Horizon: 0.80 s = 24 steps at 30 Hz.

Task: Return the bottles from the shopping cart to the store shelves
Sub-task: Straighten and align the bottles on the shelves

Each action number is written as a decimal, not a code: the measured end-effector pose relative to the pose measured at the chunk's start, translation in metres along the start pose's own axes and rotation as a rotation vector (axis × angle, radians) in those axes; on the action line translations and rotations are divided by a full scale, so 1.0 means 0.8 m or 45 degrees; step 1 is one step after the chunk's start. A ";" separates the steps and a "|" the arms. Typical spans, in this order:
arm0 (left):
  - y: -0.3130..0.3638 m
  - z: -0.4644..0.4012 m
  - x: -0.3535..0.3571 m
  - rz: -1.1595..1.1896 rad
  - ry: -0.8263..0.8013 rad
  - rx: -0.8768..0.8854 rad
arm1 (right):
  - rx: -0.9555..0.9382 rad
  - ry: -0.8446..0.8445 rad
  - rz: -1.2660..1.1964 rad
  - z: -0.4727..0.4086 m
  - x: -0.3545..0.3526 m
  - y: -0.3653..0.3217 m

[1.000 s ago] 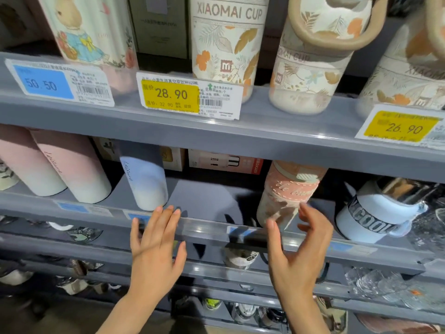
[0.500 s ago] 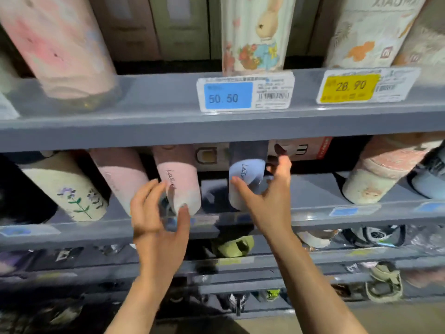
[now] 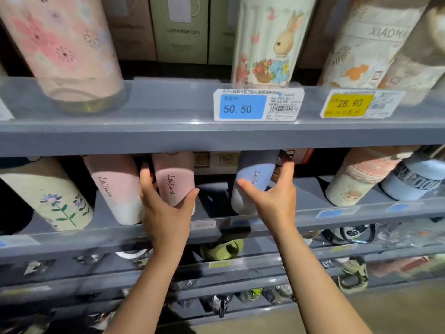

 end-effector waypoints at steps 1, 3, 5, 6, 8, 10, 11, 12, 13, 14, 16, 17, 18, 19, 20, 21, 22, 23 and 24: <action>0.001 0.001 0.001 -0.020 0.012 -0.006 | -0.003 0.013 0.011 -0.002 -0.010 0.003; 0.007 0.005 0.002 -0.054 0.039 0.010 | -0.004 0.056 0.008 -0.006 -0.029 0.013; 0.012 0.007 0.003 -0.069 0.060 0.011 | -0.001 0.082 -0.003 -0.010 -0.046 0.024; 0.013 0.007 0.004 -0.057 0.063 0.001 | -0.008 0.086 0.005 -0.012 -0.054 0.028; 0.013 0.008 0.008 -0.020 0.055 -0.027 | -0.028 0.108 0.029 -0.016 -0.068 0.035; 0.015 0.011 0.014 -0.006 0.046 -0.024 | -0.039 0.129 0.046 -0.020 -0.079 0.040; 0.017 0.014 0.018 -0.003 0.037 -0.018 | -0.042 0.133 0.043 -0.022 -0.083 0.043; 0.021 0.018 0.022 -0.005 0.024 -0.010 | -0.042 0.136 0.035 -0.023 -0.086 0.046; 0.025 0.022 0.028 -0.011 0.009 0.004 | -0.041 0.137 0.030 -0.024 -0.088 0.049; 0.030 0.026 0.033 -0.021 -0.007 0.024 | -0.042 0.136 0.027 -0.025 -0.090 0.051; 0.039 0.033 0.045 -0.039 -0.034 0.056 | -0.045 0.121 0.043 -0.026 -0.090 0.053; 0.043 0.037 0.050 -0.041 -0.047 0.064 | -0.044 0.107 0.060 -0.027 -0.089 0.054; 0.046 0.040 0.057 -0.043 -0.061 0.067 | -0.045 0.092 0.075 -0.027 -0.088 0.054; 0.049 0.044 0.064 -0.050 -0.074 0.066 | -0.043 0.079 0.090 -0.028 -0.087 0.054; 0.053 0.049 0.070 -0.060 -0.087 0.063 | -0.040 0.069 0.098 -0.028 -0.086 0.053; 0.057 0.053 0.076 -0.072 -0.098 0.067 | -0.035 0.064 0.103 -0.029 -0.086 0.052; 0.062 0.057 0.082 -0.084 -0.107 0.085 | -0.033 0.062 0.105 -0.030 -0.086 0.052; 0.066 0.060 0.087 -0.096 -0.114 0.115 | -0.036 0.060 0.103 -0.030 -0.085 0.052; 0.070 0.063 0.093 -0.107 -0.120 0.148 | -0.040 0.058 0.100 -0.030 -0.085 0.053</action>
Point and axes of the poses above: each hand's wrist, its own z-axis away from the middle knuckle, its own x-axis out of the palm, y = z × x, the point moved 6 cm from there along -z, towards the middle knuckle, and after that the axes turned 13 degrees about -x, right-handed, at the moved point
